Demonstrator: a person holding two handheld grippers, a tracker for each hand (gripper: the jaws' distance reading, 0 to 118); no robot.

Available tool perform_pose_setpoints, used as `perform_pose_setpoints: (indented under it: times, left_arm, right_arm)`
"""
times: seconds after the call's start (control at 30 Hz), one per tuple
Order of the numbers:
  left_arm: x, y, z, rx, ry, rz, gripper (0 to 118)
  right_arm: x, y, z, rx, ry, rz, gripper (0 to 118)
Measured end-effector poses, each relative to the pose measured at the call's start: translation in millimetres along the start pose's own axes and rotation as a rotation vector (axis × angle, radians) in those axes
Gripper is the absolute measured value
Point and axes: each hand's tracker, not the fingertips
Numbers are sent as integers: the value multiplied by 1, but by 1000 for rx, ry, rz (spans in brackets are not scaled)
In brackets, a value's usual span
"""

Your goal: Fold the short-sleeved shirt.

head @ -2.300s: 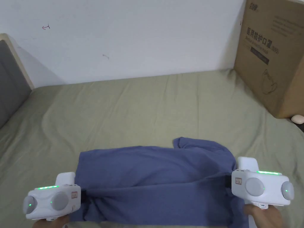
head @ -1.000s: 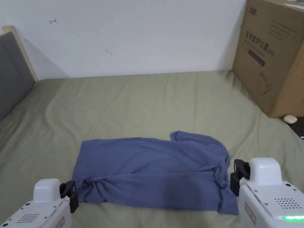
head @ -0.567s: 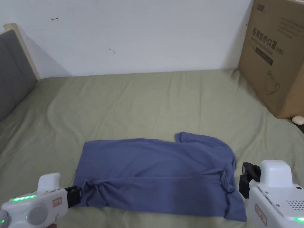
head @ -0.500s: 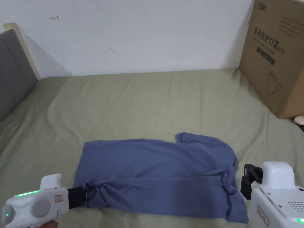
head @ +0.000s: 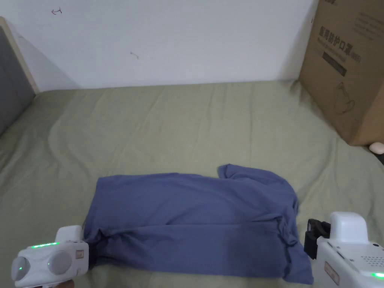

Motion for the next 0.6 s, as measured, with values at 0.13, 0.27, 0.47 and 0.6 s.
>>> perform_pose_setpoints:
  times: [0.13, 0.27, 0.47, 0.6]
  left_arm:
    - [-8, 0, 25, 90, -59, 47, 5]
    - [-2, 1, 41, 115, -74, 22, 5]
    - [-6, -5, 38, 103, -74, 25, 5]
    - [-11, -13, 40, 92, -80, 47, 5]
  right_arm:
    - [5, -17, -33, -179, 8, -44, 68]
    - [7, -49, -72, -315, -13, -73, 105]
    - [4, -76, -101, -438, 0, -99, 50]
    - [10, -67, -77, -363, 30, -65, 14]
